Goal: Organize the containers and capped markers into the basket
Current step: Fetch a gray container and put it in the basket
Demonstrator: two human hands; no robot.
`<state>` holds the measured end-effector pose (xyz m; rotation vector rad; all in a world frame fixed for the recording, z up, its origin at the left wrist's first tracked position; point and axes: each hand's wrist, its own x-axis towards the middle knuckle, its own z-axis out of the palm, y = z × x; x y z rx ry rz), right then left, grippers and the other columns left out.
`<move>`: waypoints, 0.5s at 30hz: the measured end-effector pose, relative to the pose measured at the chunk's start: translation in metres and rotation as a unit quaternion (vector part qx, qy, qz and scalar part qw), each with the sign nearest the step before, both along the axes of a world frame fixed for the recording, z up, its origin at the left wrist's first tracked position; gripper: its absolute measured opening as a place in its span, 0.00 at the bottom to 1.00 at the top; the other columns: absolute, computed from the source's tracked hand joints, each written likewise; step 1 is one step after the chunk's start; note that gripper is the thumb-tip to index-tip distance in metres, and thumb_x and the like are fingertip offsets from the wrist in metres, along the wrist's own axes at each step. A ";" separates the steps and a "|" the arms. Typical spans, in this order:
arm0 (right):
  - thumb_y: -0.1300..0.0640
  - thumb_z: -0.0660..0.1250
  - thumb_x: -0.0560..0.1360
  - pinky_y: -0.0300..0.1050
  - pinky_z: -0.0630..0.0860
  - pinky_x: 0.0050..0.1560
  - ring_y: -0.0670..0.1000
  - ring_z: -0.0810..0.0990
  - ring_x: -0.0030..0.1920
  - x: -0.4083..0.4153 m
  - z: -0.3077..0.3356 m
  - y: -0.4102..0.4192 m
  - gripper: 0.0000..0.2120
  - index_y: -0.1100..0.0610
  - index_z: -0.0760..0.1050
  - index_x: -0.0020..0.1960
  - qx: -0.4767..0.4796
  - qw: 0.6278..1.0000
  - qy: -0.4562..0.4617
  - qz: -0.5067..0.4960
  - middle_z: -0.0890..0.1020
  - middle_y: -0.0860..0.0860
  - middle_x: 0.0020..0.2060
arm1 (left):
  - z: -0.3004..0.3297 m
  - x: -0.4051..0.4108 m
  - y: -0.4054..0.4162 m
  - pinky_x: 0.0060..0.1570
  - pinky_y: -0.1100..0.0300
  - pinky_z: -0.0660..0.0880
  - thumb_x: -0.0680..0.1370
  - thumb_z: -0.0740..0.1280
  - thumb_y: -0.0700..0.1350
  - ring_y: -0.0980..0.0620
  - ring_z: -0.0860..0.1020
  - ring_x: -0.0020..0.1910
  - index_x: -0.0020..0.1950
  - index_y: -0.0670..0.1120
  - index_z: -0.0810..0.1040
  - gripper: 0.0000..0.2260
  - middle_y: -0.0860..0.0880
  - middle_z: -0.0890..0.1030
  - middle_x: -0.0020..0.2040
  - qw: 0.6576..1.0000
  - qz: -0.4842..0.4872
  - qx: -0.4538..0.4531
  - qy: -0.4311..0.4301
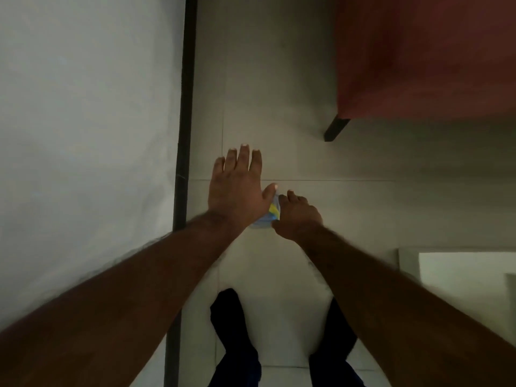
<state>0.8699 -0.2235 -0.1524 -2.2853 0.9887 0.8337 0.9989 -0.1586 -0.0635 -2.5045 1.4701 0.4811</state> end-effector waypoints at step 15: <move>0.44 0.75 0.70 0.67 0.44 0.76 0.62 0.39 0.79 0.038 -0.174 0.016 0.57 0.54 0.36 0.80 -0.056 0.987 0.034 0.146 0.40 0.58 0.80 | -0.139 0.009 -0.006 0.76 0.45 0.52 0.79 0.52 0.67 0.41 0.53 0.79 0.80 0.47 0.50 0.36 0.42 0.52 0.81 1.000 -0.008 -0.027 0.007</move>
